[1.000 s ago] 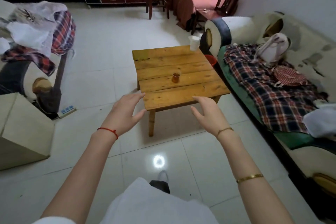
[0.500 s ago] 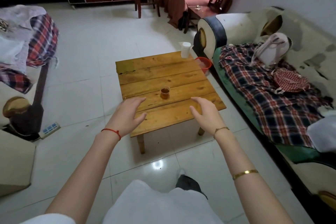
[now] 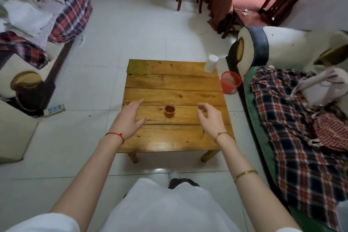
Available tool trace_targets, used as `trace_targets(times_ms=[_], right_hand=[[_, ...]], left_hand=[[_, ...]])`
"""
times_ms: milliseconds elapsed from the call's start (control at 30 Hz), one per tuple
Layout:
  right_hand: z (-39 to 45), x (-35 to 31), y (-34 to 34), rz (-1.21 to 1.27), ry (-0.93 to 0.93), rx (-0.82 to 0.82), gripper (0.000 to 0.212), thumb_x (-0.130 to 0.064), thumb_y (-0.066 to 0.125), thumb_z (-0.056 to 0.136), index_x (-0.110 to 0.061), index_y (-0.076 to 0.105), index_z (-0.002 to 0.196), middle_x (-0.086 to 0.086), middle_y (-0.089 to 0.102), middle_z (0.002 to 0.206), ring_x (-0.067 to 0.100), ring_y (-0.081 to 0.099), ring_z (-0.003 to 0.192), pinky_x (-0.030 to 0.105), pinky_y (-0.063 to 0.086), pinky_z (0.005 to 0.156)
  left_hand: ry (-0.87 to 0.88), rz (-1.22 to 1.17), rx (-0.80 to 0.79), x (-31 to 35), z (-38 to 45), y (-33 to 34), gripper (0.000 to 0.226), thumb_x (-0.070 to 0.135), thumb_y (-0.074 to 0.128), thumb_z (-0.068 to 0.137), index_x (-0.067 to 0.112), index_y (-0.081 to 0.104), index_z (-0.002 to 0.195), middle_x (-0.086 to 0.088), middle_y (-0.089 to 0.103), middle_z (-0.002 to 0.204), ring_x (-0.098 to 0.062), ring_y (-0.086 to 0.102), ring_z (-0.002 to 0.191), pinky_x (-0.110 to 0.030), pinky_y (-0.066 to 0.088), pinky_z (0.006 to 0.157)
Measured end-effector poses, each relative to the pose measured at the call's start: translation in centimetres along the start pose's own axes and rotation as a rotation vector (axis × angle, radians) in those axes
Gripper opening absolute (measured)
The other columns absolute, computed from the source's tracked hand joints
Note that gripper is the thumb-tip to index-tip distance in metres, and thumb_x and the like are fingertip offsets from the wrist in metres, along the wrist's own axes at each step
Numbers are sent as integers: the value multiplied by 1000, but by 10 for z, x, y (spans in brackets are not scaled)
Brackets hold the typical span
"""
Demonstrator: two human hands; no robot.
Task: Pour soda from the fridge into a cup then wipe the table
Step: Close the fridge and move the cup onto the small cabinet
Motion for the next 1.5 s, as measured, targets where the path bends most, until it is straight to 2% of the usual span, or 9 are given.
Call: trace_targets(times_ms=[267,533,800,1033,1133,1200,1267,1400,1500], right_hand=[[95,35,9,58,43,-138,33,-15,41,102,-9,59,129,7,64,125,21,59,113,29,46,95],[173,91,73,316,383,-211,34,-7,35,100,-5,62,121,8,67,112,21,60,97,43,51,96],[229,171,166,428,599,-253,32,-1,35,96,-6,65,110,1,64,87,19,57,78,39,50,80],[247,208,233,446,681,-345,33,0,26,102,-9,48,80,8,41,71,9,45,40,19,37,40],[246,213,258,591,757,-333,30,4,28,99,-2,57,104,11,57,85,18,58,64,31,56,67],[246,216,270,609,738,-296,32,2,30,100,-1,58,115,10,62,96,24,61,81,42,57,83],[248,220,279,606,715,-284,32,-2,32,101,-2,59,118,9,63,101,24,62,87,43,57,87],[251,227,294,581,677,-278,30,-2,34,100,-13,60,109,7,65,101,19,63,81,43,57,87],[253,226,300,587,661,-283,30,-3,33,100,-17,60,99,7,66,99,18,63,80,43,57,87]], left_hand=[[-149,-139,70,12,71,37,66,22,65,93,16,34,151,-7,43,150,-23,43,137,-40,37,114],[-269,-243,47,-9,138,85,71,11,74,84,15,41,146,-7,52,141,-22,52,125,-32,43,104],[-334,-220,-140,-64,191,178,81,14,78,79,16,36,149,-6,46,146,-24,49,128,-39,44,107],[-356,-241,-185,-109,217,256,90,21,86,69,16,39,146,-7,48,142,-25,50,126,-41,43,108],[-315,-247,-142,-116,226,277,90,26,87,68,16,41,145,-4,47,142,-20,48,127,-35,40,111],[-274,-256,-99,-117,231,289,87,26,87,68,15,43,142,-2,49,140,-15,47,127,-21,33,109],[-243,-277,-60,-117,235,298,82,26,87,68,15,47,138,5,51,132,-5,44,120,-8,26,101],[-275,-371,-3,-117,239,310,74,27,87,68,22,50,132,12,56,124,-2,50,112,-13,37,96],[-286,-411,47,-118,240,312,63,32,86,69,26,54,123,18,60,112,7,55,100,-5,41,87]])
Point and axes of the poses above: each hand's wrist, its own z-axis towards the middle knuckle, its own y-axis out of the palm, x = y × z, the point moved 4 cm from there along z, towards the middle knuckle
